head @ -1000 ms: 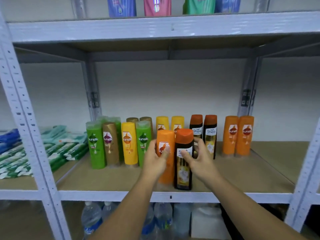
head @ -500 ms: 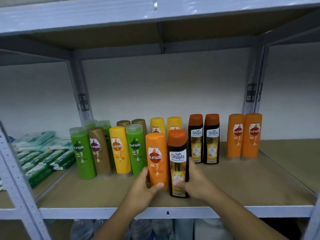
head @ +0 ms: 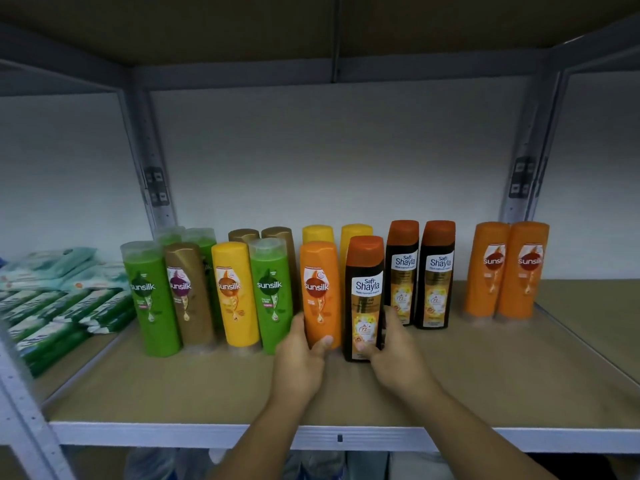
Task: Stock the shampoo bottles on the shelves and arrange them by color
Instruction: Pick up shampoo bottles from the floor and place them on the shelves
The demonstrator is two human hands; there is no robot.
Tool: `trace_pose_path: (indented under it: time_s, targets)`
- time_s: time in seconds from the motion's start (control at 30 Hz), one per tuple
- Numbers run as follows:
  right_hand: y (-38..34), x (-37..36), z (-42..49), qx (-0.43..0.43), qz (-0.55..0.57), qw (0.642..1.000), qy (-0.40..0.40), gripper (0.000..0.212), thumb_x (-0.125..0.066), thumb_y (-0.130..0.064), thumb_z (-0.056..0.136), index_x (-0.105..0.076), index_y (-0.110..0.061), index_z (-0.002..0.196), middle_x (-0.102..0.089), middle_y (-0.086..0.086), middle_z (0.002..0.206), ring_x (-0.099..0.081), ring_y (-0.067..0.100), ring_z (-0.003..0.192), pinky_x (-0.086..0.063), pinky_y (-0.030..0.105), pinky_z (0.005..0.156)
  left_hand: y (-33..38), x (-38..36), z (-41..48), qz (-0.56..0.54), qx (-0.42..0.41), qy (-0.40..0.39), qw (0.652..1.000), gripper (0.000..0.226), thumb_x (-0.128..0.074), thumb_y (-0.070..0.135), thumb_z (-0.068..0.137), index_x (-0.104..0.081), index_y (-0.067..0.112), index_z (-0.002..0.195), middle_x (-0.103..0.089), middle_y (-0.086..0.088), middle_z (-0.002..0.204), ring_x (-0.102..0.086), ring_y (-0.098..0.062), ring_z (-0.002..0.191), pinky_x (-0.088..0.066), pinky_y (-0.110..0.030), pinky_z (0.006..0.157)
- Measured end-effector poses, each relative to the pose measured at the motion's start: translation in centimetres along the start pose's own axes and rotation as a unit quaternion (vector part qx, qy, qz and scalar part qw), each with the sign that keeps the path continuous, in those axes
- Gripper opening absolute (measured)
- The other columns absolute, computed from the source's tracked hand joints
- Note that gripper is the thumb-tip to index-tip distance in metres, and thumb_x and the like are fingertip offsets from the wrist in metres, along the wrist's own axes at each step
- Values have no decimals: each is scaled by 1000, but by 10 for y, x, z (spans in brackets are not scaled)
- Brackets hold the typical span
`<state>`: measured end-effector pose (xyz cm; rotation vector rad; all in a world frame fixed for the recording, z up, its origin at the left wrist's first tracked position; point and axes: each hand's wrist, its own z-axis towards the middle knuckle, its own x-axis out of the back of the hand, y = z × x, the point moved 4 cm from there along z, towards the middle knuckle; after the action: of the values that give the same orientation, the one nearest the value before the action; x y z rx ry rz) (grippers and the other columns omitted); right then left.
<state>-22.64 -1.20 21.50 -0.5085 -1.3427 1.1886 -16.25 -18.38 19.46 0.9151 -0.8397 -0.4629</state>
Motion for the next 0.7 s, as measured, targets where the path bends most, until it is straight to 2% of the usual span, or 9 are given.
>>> trace_pose_path:
  time_s: [0.13,0.33,0.47,0.57,0.67,0.7]
  targets:
    - [4,-7,5,-2,-16,1000,4,67,-72,-13,90,-37,-27,145,-58,-10,135,-53,12,127,-41,32,104,-1,-2,4,44,-17,19,999,50,-64,39,95,-49,20,140,-65,1,131,-62,-19,116,-50,-33,95]
    - [7,-13,8,7,-32,999,6,60,-69,-18,93,-39,-25,145,-58,-7,137,-52,14,130,-42,34,106,0,-1,4,86,-34,17,996,56,-56,45,98,-45,18,146,-63,-2,135,-60,-23,119,-47,-28,92]
    - [9,-14,2,23,-58,998,-7,56,-65,-23,95,-40,-25,146,-59,-6,138,-54,15,130,-44,32,106,1,3,-2,117,-34,21,992,52,-57,44,98,-49,20,143,-65,-1,131,-62,-20,115,-49,-28,91]
    - [9,-12,-8,31,-108,993,-30,69,-65,-25,94,-28,-27,153,-57,-5,140,-54,17,130,-44,28,104,1,10,-11,135,-41,3,990,53,-63,42,95,-51,22,143,-69,3,121,-64,-14,105,-52,-26,85]
    - [10,-12,-24,21,-208,976,-62,83,-58,-38,96,-6,-23,159,-60,3,127,-57,20,114,-45,27,86,2,14,-24,169,-42,-43,984,59,-64,42,93,-47,27,147,-69,4,118,-63,-14,104,-51,-25,83]
    - [11,-12,-29,25,-238,969,-67,81,-55,-41,97,-5,-20,158,-60,6,122,-57,21,111,-45,29,84,1,15,-29,178,-37,-68,981,58,-63,43,93,-46,28,146,-69,3,119,-63,-15,105,-50,-26,83]
